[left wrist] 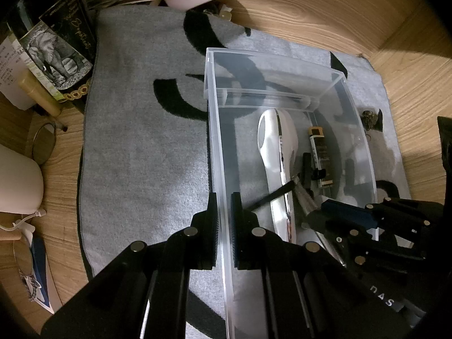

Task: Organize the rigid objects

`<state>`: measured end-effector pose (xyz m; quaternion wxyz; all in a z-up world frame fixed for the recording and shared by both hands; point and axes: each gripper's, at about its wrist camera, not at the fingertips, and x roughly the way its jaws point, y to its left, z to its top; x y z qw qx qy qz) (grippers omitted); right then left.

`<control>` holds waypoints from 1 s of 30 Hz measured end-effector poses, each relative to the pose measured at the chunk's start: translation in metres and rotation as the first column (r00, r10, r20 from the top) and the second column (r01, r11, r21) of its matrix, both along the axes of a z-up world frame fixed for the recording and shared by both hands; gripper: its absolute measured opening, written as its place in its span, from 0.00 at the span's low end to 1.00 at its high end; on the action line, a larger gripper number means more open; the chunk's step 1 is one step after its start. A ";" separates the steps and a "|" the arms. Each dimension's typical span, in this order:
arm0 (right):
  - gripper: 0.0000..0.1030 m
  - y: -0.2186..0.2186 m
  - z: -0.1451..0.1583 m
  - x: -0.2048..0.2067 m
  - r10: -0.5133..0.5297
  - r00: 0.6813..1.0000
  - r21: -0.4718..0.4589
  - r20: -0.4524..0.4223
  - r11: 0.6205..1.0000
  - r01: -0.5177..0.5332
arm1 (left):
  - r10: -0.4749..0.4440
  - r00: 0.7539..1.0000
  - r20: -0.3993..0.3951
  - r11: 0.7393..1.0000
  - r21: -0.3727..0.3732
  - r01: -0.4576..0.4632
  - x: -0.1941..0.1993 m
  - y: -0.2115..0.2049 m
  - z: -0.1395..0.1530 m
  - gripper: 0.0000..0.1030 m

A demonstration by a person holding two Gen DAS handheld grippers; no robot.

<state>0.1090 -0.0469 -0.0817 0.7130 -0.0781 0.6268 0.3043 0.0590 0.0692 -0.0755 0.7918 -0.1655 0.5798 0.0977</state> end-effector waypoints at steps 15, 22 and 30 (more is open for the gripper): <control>0.21 -0.033 0.050 0.006 -0.057 0.982 0.072 0.181 0.996 0.044 | 0.006 1.000 -0.006 1.000 0.008 -0.006 0.001 -0.001 -0.001 0.06; 0.24 -0.073 0.062 0.026 -0.164 0.965 0.055 0.206 0.986 0.156 | 0.008 1.000 -0.008 1.000 0.008 -0.008 0.001 -0.001 -0.001 0.06; 0.34 -0.115 0.048 0.045 -0.258 0.950 0.017 0.174 0.966 0.259 | 0.023 1.000 -0.015 1.000 0.007 -0.023 0.002 0.000 -0.001 0.06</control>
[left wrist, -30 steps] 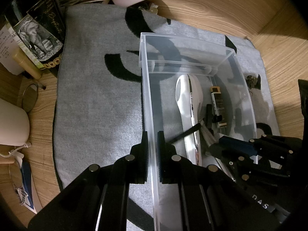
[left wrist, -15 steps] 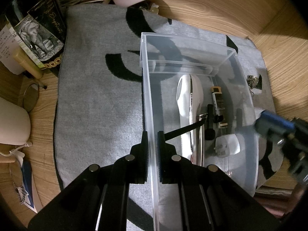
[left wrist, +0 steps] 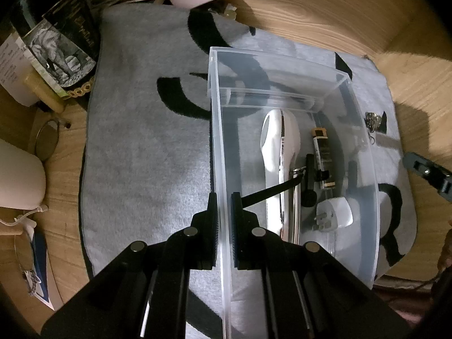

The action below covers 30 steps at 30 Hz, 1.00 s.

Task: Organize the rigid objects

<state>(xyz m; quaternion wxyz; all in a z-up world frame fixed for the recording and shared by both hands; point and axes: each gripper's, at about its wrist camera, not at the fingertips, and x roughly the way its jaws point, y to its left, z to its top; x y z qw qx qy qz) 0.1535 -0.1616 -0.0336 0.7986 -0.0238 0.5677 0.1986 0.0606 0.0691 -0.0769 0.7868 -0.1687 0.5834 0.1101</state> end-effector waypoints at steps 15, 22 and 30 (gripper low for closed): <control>0.36 0.019 -0.064 0.012 0.063 0.983 -0.004 -0.175 0.998 -0.064 | 0.045 0.999 -0.018 0.999 -0.005 -0.045 0.001 0.002 0.000 0.06; 0.36 0.030 -0.086 0.010 0.125 0.967 -0.009 -0.223 0.991 -0.130 | 0.051 0.998 -0.026 0.999 0.000 -0.051 0.003 0.001 0.000 0.06; 0.14 0.016 -0.089 0.018 0.106 0.971 0.010 -0.214 0.994 -0.106 | 0.055 0.998 -0.027 0.998 0.004 -0.055 0.005 0.000 -0.001 0.06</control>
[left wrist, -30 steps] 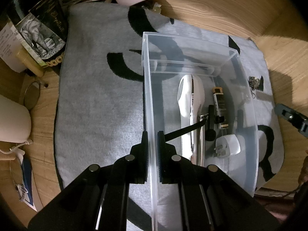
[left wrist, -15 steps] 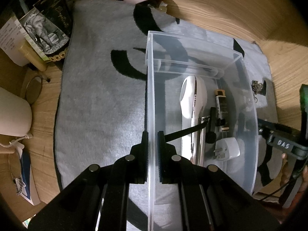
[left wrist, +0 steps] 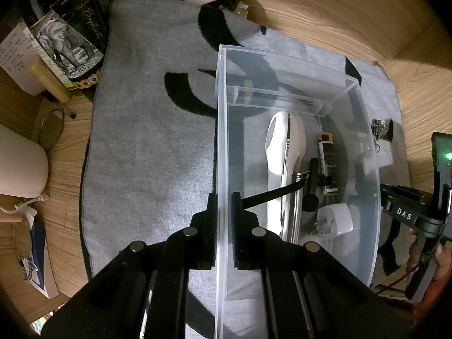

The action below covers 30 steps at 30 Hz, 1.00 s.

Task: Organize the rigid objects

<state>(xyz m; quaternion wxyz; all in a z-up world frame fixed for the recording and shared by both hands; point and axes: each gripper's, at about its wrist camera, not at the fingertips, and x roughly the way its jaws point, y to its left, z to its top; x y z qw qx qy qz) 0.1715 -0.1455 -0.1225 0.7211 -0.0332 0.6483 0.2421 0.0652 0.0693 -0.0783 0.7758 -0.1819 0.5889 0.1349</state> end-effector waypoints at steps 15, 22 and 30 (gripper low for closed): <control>0.14 -0.016 0.045 -0.010 -0.070 0.990 0.018 0.122 0.998 0.068 | -0.019 1.000 0.006 1.000 0.000 0.019 0.000 0.002 0.000 0.06; 0.14 -0.012 0.088 -0.017 -0.088 0.978 0.080 0.190 0.994 0.074 | -0.044 0.999 0.011 0.999 0.003 0.044 0.000 0.001 0.000 0.06; 0.14 0.021 0.103 -0.029 -0.036 0.976 0.122 0.217 0.993 0.009 | -0.070 0.997 0.017 0.998 0.000 0.070 -0.002 0.001 0.001 0.06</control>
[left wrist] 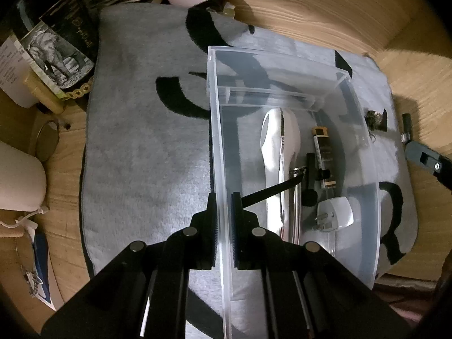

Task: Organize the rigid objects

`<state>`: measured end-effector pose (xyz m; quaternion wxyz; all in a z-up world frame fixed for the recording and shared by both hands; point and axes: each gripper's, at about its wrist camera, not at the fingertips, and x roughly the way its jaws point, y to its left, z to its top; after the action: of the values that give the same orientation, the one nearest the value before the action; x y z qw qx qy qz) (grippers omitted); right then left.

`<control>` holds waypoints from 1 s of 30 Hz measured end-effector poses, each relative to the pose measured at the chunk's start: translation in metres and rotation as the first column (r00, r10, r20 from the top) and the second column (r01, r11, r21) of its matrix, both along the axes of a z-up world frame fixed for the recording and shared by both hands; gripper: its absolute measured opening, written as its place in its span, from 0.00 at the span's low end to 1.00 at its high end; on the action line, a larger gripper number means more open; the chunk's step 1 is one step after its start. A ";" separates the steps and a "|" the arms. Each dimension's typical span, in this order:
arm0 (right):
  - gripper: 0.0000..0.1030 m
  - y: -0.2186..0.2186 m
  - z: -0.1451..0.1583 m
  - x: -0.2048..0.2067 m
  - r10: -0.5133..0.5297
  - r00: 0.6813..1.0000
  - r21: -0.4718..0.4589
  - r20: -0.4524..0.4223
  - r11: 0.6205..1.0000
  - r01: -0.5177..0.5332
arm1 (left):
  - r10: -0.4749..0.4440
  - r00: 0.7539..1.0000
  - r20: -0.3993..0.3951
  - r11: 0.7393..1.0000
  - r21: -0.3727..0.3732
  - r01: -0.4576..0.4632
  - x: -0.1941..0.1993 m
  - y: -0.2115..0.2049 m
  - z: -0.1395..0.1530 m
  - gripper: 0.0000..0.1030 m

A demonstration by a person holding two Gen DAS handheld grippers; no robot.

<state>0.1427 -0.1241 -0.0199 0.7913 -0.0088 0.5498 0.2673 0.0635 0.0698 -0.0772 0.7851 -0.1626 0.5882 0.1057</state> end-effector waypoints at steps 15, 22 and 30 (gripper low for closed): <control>0.14 0.048 -0.029 -0.033 0.106 0.988 -0.032 -0.109 0.993 -0.110 | -0.033 0.999 0.003 0.999 -0.009 0.033 -0.001 0.000 0.001 0.06; 0.14 0.056 -0.049 -0.042 0.116 0.977 -0.053 -0.180 0.990 -0.128 | -0.041 0.999 0.004 0.999 -0.013 0.041 0.000 0.000 0.000 0.06; 0.14 0.058 -0.062 -0.048 0.119 0.969 -0.079 -0.215 0.987 -0.139 | -0.047 0.999 0.004 0.999 -0.012 0.047 0.000 -0.001 0.001 0.06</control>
<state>0.0945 -0.0658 -0.0821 0.7087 -0.0534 0.6403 0.2915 0.0633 0.0686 -0.0765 0.7874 -0.1534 0.5912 0.0833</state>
